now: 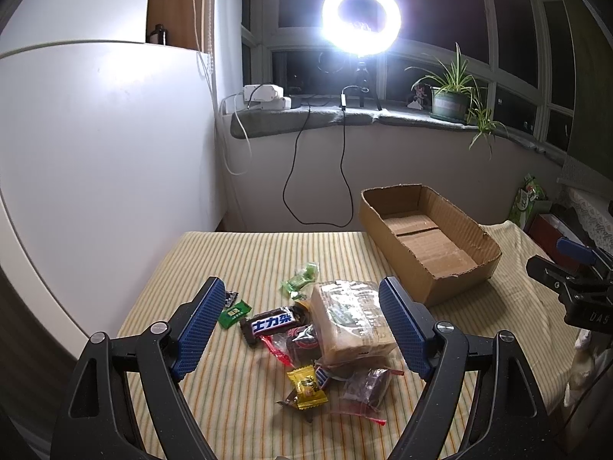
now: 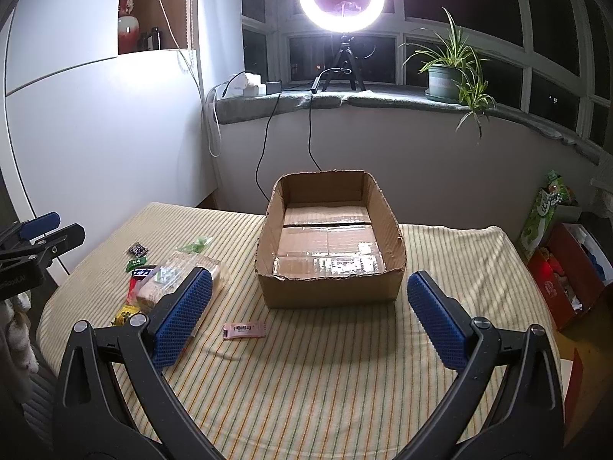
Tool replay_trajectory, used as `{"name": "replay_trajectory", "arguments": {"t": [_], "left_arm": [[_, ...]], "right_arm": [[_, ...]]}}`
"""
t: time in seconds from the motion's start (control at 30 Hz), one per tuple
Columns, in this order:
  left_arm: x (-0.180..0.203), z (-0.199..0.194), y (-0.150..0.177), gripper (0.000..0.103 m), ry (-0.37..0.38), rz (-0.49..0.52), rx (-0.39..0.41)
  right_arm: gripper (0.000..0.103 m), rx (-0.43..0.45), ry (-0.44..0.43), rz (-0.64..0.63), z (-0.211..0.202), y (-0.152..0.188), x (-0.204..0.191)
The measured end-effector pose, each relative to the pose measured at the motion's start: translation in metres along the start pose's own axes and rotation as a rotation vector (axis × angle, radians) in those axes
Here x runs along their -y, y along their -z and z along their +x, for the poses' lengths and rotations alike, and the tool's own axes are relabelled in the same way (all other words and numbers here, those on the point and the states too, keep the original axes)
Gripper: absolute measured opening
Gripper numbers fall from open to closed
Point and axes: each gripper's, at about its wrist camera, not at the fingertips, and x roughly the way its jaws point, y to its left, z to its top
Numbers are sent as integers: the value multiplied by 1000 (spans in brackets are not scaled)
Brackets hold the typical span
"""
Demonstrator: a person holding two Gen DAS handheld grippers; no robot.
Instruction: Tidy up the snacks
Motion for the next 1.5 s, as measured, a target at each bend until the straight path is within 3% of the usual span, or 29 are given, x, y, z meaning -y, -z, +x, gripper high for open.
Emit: {"name": "replay_trajectory", "arguments": {"t": [0.93,1.1,1.23,1.37,1.5], "left_arm": [[-2,16,4,83,22,-8,-36],[-4,21,5,82,34,-12,-50],[-13,31,9,81,93,-58,-85],[-24,43,16,74,158,-108,-132],[-34,56,21,68,263,-175,-191]], "right_arm": [[103,-47,-72,-22,19,4,-10],[99,-68,-102,-30,26,4,-15],[93,-118,-186,-15,42,2,-21],[92,-178,-264,0,61,3,-32],[86,-241,-353,15,84,7,-49]]}}
